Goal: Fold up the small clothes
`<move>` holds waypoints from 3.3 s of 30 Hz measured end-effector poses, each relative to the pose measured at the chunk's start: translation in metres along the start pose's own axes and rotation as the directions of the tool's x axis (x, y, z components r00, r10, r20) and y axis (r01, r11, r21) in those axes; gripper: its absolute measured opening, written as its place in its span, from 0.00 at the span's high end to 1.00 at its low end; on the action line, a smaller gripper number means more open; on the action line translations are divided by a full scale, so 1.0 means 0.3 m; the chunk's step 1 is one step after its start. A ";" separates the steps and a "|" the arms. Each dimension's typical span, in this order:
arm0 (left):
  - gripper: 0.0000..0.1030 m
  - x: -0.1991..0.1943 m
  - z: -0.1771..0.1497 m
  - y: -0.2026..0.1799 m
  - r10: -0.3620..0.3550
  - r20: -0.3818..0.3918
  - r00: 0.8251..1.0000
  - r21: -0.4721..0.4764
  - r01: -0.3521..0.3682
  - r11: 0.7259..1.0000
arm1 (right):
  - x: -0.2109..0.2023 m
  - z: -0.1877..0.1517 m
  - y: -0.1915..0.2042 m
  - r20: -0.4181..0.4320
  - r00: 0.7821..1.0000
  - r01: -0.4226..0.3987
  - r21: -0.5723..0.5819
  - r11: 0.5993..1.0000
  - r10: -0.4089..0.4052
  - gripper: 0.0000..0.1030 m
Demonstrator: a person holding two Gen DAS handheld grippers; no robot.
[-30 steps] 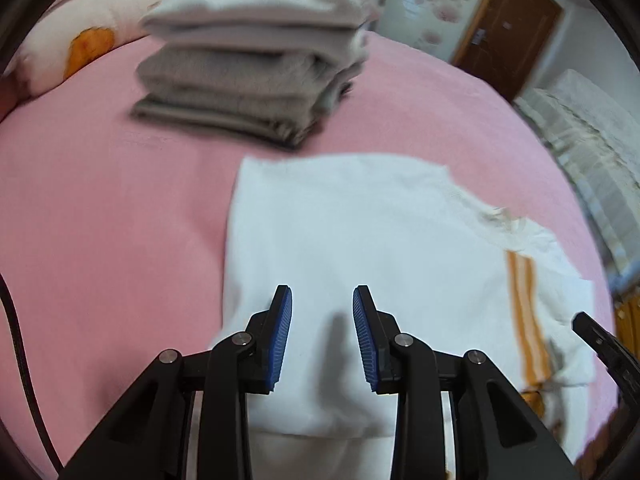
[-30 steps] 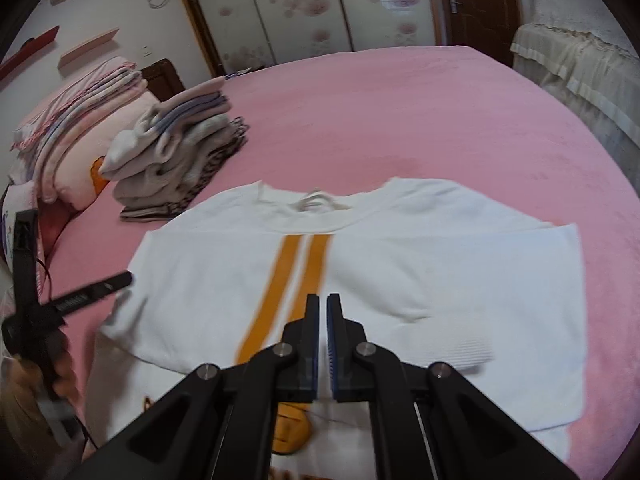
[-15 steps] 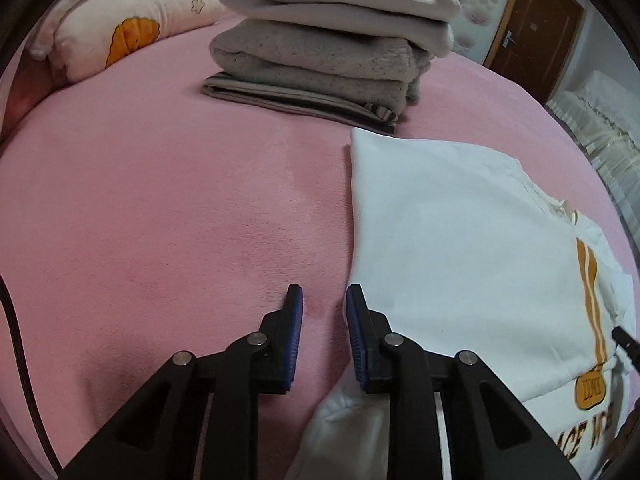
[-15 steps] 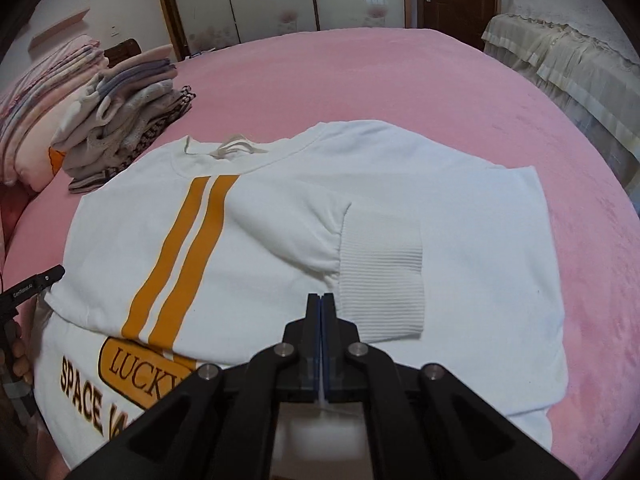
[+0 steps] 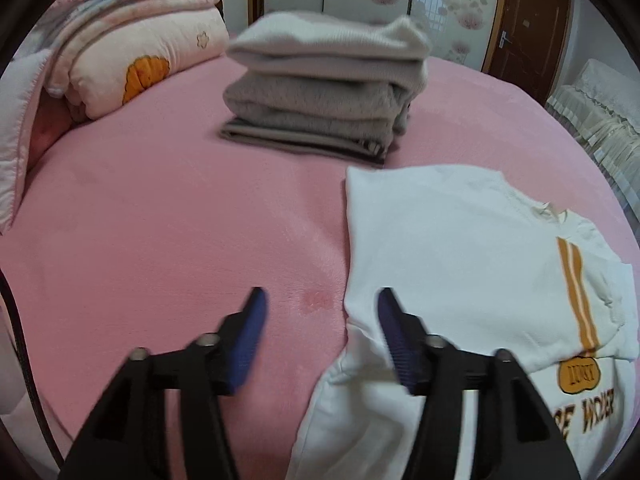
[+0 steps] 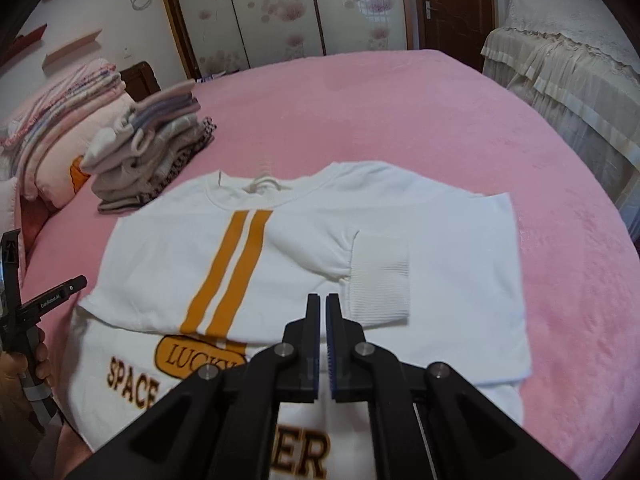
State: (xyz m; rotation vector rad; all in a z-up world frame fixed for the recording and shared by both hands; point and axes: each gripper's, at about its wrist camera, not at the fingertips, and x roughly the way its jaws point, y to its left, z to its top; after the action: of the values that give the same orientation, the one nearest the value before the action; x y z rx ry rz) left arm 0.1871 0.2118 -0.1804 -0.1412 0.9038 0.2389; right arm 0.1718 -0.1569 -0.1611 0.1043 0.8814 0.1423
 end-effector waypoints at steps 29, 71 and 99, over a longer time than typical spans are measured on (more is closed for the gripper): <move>0.02 -0.633 -0.173 -0.107 -0.134 0.140 0.981 0.116 0.118 0.986 | -0.603 -0.237 -0.041 0.175 0.984 0.010 0.034 0.999 -0.016 0.56; 0.22 -0.130 -0.544 0.203 -0.364 -0.281 0.888 -0.124 0.342 0.931 | -0.252 -0.649 -0.442 -0.189 0.977 -0.049 0.249 0.967 0.098 0.56; 0.95 -0.162 -0.475 0.211 -0.510 -0.305 0.804 -0.267 0.442 0.857 | -0.297 -0.611 -0.443 -0.172 0.958 -0.183 0.249 0.951 0.230 0.94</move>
State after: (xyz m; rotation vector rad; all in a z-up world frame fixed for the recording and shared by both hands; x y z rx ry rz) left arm 0.0333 0.2344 -0.2306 -0.5970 1.1856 -0.1898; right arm -0.0153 -0.2970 -0.2291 0.4075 1.0850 0.2502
